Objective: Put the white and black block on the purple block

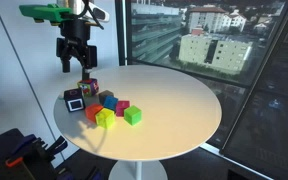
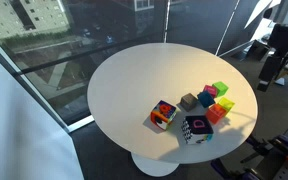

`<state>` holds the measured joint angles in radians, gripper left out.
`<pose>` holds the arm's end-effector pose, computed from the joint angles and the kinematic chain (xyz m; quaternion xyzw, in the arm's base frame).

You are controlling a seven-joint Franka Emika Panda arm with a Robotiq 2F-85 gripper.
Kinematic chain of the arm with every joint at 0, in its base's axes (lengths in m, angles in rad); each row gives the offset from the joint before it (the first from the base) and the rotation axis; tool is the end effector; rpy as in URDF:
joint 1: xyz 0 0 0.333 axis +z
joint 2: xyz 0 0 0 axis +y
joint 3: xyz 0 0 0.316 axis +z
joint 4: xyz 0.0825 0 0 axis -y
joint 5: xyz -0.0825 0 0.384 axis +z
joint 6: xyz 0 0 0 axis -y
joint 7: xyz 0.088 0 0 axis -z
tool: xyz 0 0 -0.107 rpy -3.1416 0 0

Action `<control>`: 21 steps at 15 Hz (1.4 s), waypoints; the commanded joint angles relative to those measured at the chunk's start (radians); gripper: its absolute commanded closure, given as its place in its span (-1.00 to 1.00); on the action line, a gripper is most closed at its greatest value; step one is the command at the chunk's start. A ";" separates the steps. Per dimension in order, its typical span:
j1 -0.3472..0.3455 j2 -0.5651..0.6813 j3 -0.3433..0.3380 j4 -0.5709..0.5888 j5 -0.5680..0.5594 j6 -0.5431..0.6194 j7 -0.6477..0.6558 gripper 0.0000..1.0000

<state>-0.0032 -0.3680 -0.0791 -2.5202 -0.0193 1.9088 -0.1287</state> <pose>0.3878 -0.0329 0.3901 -0.9920 -0.0317 0.1206 0.0179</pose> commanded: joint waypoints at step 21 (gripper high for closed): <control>0.051 -0.033 0.159 -0.093 -0.002 0.247 0.214 -1.00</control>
<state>0.0370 -0.3712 0.0518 -2.5693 -0.0193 2.0847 0.0198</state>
